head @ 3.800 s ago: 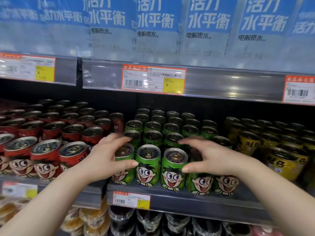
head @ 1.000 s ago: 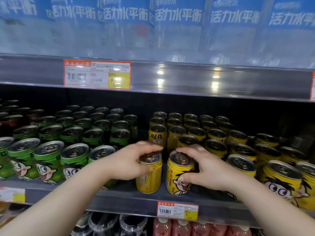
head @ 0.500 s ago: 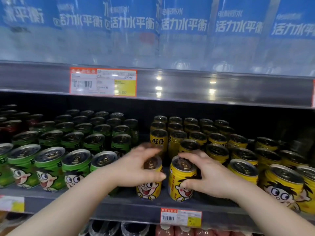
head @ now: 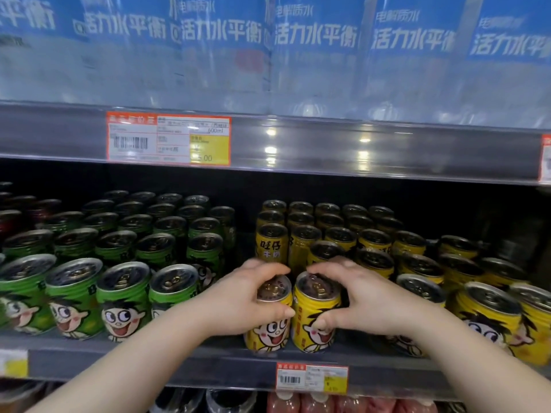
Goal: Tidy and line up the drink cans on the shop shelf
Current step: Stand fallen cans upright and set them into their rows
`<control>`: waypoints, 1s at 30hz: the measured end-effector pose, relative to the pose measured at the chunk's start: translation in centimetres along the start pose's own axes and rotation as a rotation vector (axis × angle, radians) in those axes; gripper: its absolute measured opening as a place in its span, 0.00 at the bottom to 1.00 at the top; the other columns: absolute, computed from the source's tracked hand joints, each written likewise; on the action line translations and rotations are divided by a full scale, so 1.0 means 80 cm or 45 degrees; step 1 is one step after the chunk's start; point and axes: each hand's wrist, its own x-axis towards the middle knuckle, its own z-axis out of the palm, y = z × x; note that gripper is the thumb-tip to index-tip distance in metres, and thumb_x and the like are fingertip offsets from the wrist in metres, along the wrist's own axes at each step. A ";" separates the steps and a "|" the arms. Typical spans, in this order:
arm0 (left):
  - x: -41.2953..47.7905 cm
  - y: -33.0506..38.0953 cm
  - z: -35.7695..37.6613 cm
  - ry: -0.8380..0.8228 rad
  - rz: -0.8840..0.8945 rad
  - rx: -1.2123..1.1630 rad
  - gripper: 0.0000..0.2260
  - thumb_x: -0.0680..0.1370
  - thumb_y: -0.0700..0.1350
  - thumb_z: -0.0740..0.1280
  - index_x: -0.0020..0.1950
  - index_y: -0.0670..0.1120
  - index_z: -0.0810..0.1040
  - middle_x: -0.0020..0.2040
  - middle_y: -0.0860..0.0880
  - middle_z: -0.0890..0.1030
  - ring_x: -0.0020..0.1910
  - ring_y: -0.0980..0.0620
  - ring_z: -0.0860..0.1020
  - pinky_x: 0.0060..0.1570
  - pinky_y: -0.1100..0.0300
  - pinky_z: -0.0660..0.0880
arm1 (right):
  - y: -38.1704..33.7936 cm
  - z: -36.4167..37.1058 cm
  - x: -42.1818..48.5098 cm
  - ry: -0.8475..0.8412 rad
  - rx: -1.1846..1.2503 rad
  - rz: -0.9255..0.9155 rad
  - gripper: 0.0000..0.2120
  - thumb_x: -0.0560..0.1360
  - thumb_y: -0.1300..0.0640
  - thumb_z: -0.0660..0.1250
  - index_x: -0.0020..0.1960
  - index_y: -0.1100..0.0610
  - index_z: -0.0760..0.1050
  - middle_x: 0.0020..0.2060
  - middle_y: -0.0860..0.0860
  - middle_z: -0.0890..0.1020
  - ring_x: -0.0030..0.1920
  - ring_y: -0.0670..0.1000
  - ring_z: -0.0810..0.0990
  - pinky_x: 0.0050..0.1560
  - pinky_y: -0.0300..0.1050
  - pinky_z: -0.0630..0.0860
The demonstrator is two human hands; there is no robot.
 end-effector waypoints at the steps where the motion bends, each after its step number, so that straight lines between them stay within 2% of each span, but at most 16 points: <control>1: 0.001 0.002 -0.001 -0.011 -0.020 -0.016 0.30 0.70 0.60 0.68 0.70 0.59 0.63 0.64 0.55 0.65 0.63 0.56 0.68 0.62 0.62 0.69 | 0.000 -0.004 0.001 -0.026 -0.003 -0.009 0.38 0.65 0.39 0.72 0.70 0.39 0.59 0.65 0.43 0.66 0.65 0.44 0.67 0.66 0.40 0.67; 4: 0.009 0.008 -0.015 0.057 -0.102 -0.121 0.29 0.68 0.67 0.62 0.66 0.55 0.71 0.62 0.55 0.73 0.60 0.57 0.72 0.60 0.62 0.70 | 0.000 -0.022 0.004 -0.063 0.047 -0.039 0.31 0.68 0.38 0.68 0.69 0.41 0.64 0.66 0.42 0.69 0.65 0.43 0.68 0.65 0.39 0.67; 8: 0.025 0.014 -0.035 0.305 -0.170 -0.147 0.14 0.75 0.57 0.63 0.57 0.53 0.77 0.54 0.54 0.79 0.53 0.55 0.76 0.54 0.60 0.73 | 0.008 -0.045 0.026 0.272 0.046 0.115 0.17 0.74 0.44 0.64 0.62 0.45 0.72 0.59 0.45 0.76 0.57 0.46 0.74 0.56 0.39 0.70; 10: 0.028 0.012 -0.034 0.251 -0.168 -0.140 0.15 0.74 0.57 0.65 0.57 0.53 0.77 0.55 0.53 0.79 0.54 0.54 0.76 0.55 0.58 0.74 | 0.011 -0.052 0.041 0.312 -0.138 0.238 0.19 0.74 0.43 0.65 0.63 0.46 0.71 0.61 0.47 0.76 0.60 0.49 0.74 0.58 0.43 0.72; 13: 0.024 0.013 -0.017 0.037 -0.145 -0.093 0.22 0.74 0.59 0.63 0.65 0.52 0.72 0.63 0.54 0.75 0.61 0.55 0.73 0.61 0.58 0.71 | 0.015 -0.048 0.056 0.139 -0.455 0.349 0.28 0.71 0.35 0.63 0.67 0.47 0.67 0.65 0.49 0.73 0.64 0.53 0.72 0.59 0.46 0.72; 16: 0.021 0.008 -0.004 0.017 -0.130 -0.116 0.23 0.74 0.60 0.62 0.66 0.52 0.71 0.64 0.53 0.75 0.61 0.56 0.73 0.62 0.58 0.70 | 0.017 -0.038 0.065 0.102 -0.537 0.351 0.29 0.69 0.33 0.63 0.64 0.48 0.70 0.61 0.50 0.77 0.60 0.54 0.75 0.56 0.46 0.70; 18: 0.019 0.001 -0.007 0.029 -0.156 -0.239 0.29 0.70 0.65 0.64 0.66 0.52 0.71 0.64 0.54 0.75 0.61 0.57 0.74 0.62 0.56 0.71 | 0.017 -0.038 0.068 0.132 -0.486 0.338 0.28 0.68 0.34 0.65 0.63 0.47 0.71 0.59 0.49 0.78 0.58 0.53 0.75 0.55 0.46 0.70; 20: 0.015 -0.006 -0.010 -0.017 -0.153 -0.308 0.41 0.60 0.70 0.67 0.70 0.54 0.66 0.67 0.56 0.72 0.63 0.58 0.72 0.64 0.56 0.70 | 0.013 -0.039 0.072 0.092 -0.329 0.326 0.27 0.67 0.38 0.68 0.63 0.46 0.71 0.58 0.48 0.77 0.56 0.52 0.75 0.52 0.44 0.71; 21: 0.012 -0.007 -0.010 -0.041 -0.142 -0.299 0.44 0.59 0.69 0.69 0.71 0.55 0.63 0.68 0.57 0.69 0.64 0.60 0.70 0.65 0.58 0.69 | 0.011 -0.039 0.074 0.062 -0.223 0.318 0.27 0.67 0.41 0.70 0.63 0.46 0.71 0.58 0.48 0.77 0.55 0.51 0.75 0.50 0.43 0.72; 22: 0.009 -0.005 -0.010 -0.048 -0.130 -0.275 0.44 0.60 0.68 0.71 0.72 0.55 0.61 0.68 0.59 0.68 0.64 0.61 0.68 0.64 0.62 0.68 | 0.008 -0.038 0.079 0.037 -0.123 0.304 0.27 0.65 0.42 0.71 0.62 0.46 0.71 0.57 0.48 0.77 0.53 0.50 0.75 0.49 0.42 0.73; 24: 0.009 0.000 -0.007 0.039 -0.112 -0.238 0.35 0.68 0.62 0.69 0.70 0.56 0.61 0.61 0.60 0.68 0.59 0.63 0.68 0.58 0.68 0.67 | -0.001 -0.032 0.090 0.013 0.006 0.271 0.27 0.63 0.45 0.74 0.60 0.47 0.71 0.55 0.48 0.77 0.52 0.49 0.76 0.51 0.44 0.75; 25: 0.010 0.002 -0.007 0.105 -0.118 -0.239 0.30 0.71 0.62 0.66 0.70 0.56 0.62 0.60 0.60 0.68 0.59 0.62 0.68 0.57 0.67 0.67 | -0.006 -0.027 0.096 0.009 0.065 0.256 0.26 0.63 0.47 0.74 0.59 0.48 0.72 0.54 0.48 0.77 0.52 0.49 0.76 0.53 0.45 0.76; 27: 0.016 0.002 -0.007 0.212 -0.167 -0.268 0.27 0.72 0.66 0.59 0.69 0.57 0.65 0.64 0.55 0.70 0.62 0.56 0.70 0.62 0.60 0.68 | -0.014 -0.014 0.108 -0.010 0.246 0.212 0.24 0.65 0.50 0.75 0.59 0.50 0.72 0.55 0.49 0.78 0.54 0.49 0.78 0.56 0.46 0.76; 29: 0.023 0.003 -0.012 0.269 -0.214 -0.285 0.23 0.76 0.63 0.56 0.69 0.56 0.66 0.67 0.50 0.69 0.65 0.52 0.69 0.64 0.58 0.67 | -0.018 -0.006 0.116 -0.044 0.398 0.148 0.22 0.68 0.53 0.73 0.60 0.52 0.73 0.57 0.52 0.79 0.56 0.49 0.78 0.59 0.45 0.75; 30: 0.025 0.005 -0.015 0.271 -0.213 -0.267 0.21 0.78 0.59 0.56 0.69 0.55 0.67 0.67 0.50 0.68 0.65 0.52 0.68 0.63 0.60 0.66 | -0.017 -0.007 0.117 -0.035 0.414 0.123 0.20 0.70 0.54 0.72 0.60 0.53 0.73 0.58 0.52 0.79 0.57 0.49 0.78 0.60 0.44 0.74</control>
